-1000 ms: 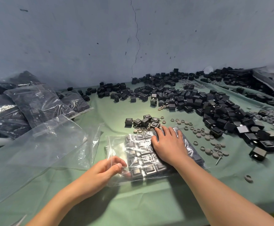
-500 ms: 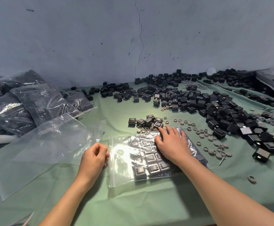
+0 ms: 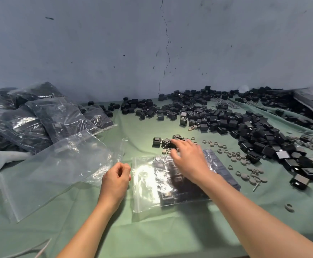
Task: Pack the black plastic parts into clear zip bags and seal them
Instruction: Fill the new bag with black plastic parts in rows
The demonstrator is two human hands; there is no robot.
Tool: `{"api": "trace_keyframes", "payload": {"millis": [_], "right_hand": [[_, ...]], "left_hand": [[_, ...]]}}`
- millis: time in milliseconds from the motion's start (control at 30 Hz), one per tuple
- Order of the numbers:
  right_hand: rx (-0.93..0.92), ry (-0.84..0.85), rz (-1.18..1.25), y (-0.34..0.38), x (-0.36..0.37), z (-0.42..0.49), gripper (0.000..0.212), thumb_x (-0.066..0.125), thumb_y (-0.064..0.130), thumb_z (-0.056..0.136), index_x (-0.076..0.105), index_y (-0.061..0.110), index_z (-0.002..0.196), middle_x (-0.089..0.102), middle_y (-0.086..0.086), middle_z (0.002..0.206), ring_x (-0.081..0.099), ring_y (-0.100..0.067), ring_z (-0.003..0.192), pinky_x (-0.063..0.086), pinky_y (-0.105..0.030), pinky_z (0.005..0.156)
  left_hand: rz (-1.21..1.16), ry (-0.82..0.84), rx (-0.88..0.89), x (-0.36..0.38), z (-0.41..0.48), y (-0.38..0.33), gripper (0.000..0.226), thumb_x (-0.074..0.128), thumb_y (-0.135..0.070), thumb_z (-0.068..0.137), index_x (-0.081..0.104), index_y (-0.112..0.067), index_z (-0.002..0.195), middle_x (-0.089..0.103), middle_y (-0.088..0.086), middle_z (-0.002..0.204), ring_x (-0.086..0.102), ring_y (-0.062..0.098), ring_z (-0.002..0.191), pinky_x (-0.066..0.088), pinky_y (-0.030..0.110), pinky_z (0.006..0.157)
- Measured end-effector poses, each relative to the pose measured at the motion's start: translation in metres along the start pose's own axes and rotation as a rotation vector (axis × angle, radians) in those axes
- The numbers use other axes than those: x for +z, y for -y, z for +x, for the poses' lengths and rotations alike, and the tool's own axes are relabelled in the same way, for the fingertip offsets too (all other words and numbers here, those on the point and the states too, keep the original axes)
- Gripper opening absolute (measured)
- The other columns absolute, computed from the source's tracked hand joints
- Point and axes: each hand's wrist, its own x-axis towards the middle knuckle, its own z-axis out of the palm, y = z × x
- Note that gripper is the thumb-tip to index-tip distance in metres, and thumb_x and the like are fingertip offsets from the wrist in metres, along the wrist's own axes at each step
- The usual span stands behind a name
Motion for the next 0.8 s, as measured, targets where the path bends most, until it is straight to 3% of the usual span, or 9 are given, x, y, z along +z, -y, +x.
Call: {"api": "trace_keyframes", "payload": {"millis": [133, 233, 433, 800], "right_hand": [[-0.125, 0.136, -0.152, 0.035, 0.025, -0.004, 0.062, 0.019, 0.056, 0.102, 0.004, 0.035, 0.159, -0.014, 0.012, 0.162, -0.017, -0.021, 0.151, -0.014, -0.053, 0.119], [-0.116, 0.272, -0.212, 0.038, 0.049, -0.018, 0.064, 0.015, 0.054, 0.102, 0.006, 0.029, 0.161, -0.010, 0.008, 0.167, -0.015, -0.024, 0.154, -0.015, -0.054, 0.119], [-0.108, 0.280, -0.256, 0.035, 0.054, -0.018, 0.063, 0.013, 0.051, 0.103, 0.007, 0.028, 0.161, -0.009, 0.005, 0.168, -0.014, -0.024, 0.154, -0.012, -0.054, 0.121], [-0.099, 0.296, -0.273, 0.039, 0.051, -0.020, 0.061, 0.013, 0.046, 0.104, 0.007, 0.026, 0.161, -0.010, 0.004, 0.168, -0.014, -0.025, 0.154, -0.012, -0.053, 0.121]], "left_hand": [[0.025, -0.036, 0.005, 0.001, 0.001, 0.000, 0.032, 0.056, -0.024, 0.096, 0.058, -0.013, 0.065, 0.061, 0.000, 0.056, 0.053, 0.012, 0.047, 0.045, 0.032, 0.055], [0.046, -0.047, 0.016, 0.003, 0.001, 0.002, 0.031, 0.056, -0.025, 0.095, 0.058, -0.015, 0.066, 0.064, 0.003, 0.060, 0.057, 0.012, 0.047, 0.044, 0.027, 0.053], [0.095, -0.029, 0.037, 0.003, 0.001, 0.003, 0.032, 0.056, -0.029, 0.094, 0.057, -0.015, 0.065, 0.064, 0.005, 0.061, 0.062, 0.030, 0.063, 0.050, 0.041, 0.065], [0.110, -0.019, 0.055, 0.002, 0.000, 0.002, 0.032, 0.056, -0.028, 0.095, 0.057, -0.013, 0.066, 0.062, 0.008, 0.062, 0.059, 0.033, 0.067, 0.050, 0.043, 0.069]]}}
